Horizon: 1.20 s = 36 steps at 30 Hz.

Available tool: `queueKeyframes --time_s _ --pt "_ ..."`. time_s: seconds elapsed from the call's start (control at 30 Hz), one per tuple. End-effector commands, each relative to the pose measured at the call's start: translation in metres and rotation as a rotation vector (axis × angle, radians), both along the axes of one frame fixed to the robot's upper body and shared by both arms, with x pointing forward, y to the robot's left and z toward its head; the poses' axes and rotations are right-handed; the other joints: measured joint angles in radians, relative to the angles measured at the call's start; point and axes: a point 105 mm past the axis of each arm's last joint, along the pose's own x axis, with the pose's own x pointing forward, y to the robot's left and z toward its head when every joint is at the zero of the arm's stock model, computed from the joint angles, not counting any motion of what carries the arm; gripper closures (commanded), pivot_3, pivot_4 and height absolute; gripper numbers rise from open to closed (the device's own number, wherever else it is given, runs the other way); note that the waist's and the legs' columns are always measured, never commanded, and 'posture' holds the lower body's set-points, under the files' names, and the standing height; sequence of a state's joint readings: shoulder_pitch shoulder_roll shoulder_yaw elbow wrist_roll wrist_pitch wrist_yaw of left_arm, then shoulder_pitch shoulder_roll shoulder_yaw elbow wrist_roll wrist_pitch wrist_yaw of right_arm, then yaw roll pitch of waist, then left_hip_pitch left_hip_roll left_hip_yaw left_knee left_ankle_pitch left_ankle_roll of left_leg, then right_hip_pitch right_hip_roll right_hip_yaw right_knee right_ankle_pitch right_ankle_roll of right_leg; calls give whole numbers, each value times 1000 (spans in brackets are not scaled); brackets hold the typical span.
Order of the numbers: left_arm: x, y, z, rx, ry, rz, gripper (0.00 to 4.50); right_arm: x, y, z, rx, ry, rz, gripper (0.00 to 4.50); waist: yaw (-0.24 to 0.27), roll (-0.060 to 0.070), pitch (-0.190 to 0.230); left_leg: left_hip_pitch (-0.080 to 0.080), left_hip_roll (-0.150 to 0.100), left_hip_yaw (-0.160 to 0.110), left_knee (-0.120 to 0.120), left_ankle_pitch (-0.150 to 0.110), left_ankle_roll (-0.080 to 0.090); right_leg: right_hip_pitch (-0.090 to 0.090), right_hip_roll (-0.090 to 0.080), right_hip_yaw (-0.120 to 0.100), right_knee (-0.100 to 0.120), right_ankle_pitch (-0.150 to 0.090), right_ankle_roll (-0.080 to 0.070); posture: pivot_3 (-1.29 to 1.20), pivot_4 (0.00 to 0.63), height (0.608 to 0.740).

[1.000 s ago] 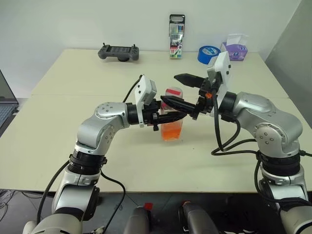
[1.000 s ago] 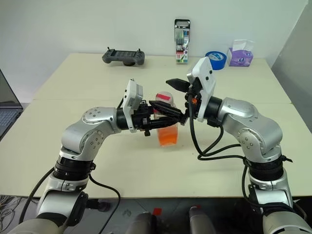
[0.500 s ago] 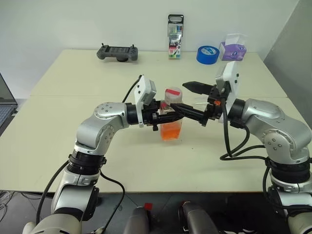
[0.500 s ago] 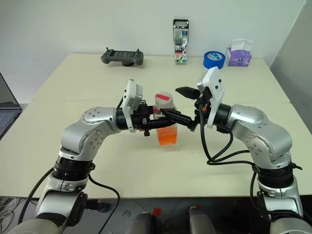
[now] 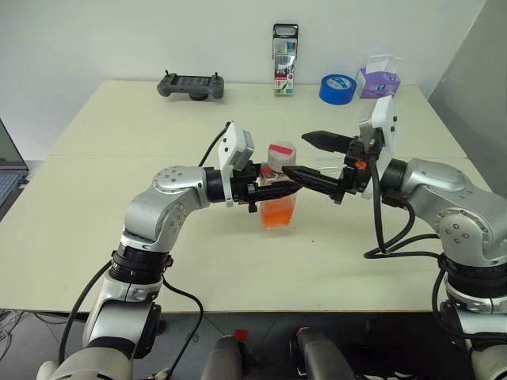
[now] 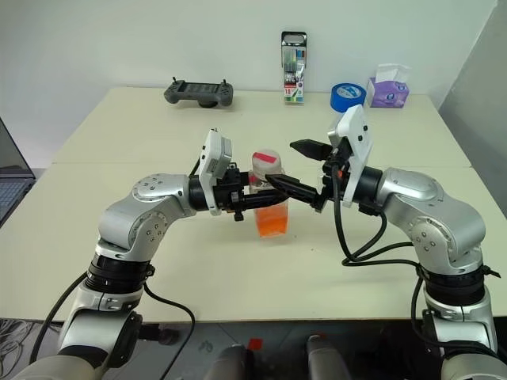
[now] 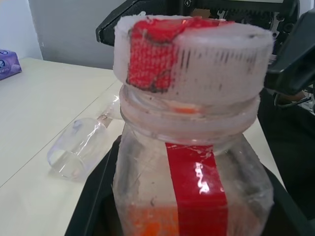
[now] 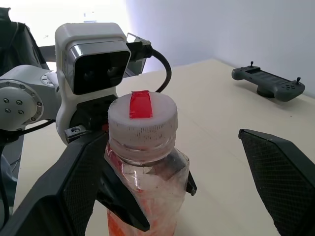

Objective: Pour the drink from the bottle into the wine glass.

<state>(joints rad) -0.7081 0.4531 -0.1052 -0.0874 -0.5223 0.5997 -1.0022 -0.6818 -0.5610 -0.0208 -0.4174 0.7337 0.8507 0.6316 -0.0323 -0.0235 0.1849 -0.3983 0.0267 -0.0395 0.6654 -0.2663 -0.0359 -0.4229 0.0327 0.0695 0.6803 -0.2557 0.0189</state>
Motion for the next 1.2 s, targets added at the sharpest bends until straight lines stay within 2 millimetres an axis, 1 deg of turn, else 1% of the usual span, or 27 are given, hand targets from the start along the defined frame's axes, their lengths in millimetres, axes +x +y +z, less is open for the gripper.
queueKeyframes --time_s 0.03,0.47,0.7,0.83,0.9,1.07,1.2 --pt "-6 -1 15 -20 -72 -13 2527 -3 -5 16 21 -59 -2 8 0 0 0 0 0 0 0 0 0 0 0 0 0 0 0 0 150 740" --pt "-6 -1 14 -20 -71 -10 2527 2 -17 14 0 -56 -47 8 0 0 0 0 0 0 0 0 0 0 0 0 0 0 0 0 150 740" --pt "-5 0 14 -18 -71 -9 2527 -7 -14 13 -9 -43 -1 8 0 0 0 0 0 0 0 0 0 0 0 0 0 0 0 0 150 740" --pt "-5 0 14 -17 -72 -7 2527 -18 -4 15 30 -10 70 8 0 0 0 0 0 0 0 0 0 0 0 0 0 0 0 0 150 740" --pt "-5 0 14 -17 -72 -7 2527 -21 2 16 46 0 88 8 0 0 0 0 0 0 0 0 0 0 0 0 0 0 0 0 150 740" --pt "-7 -2 14 -19 -73 -13 2527 -11 23 15 72 -10 84 8 -1 0 0 0 0 0 0 0 0 0 0 0 0 0 0 0 150 740" --pt "-8 -2 14 -13 -74 -17 2527 -7 27 15 83 -16 89 8 0 0 0 0 0 0 0 0 0 0 0 0 0 0 0 0 150 740"
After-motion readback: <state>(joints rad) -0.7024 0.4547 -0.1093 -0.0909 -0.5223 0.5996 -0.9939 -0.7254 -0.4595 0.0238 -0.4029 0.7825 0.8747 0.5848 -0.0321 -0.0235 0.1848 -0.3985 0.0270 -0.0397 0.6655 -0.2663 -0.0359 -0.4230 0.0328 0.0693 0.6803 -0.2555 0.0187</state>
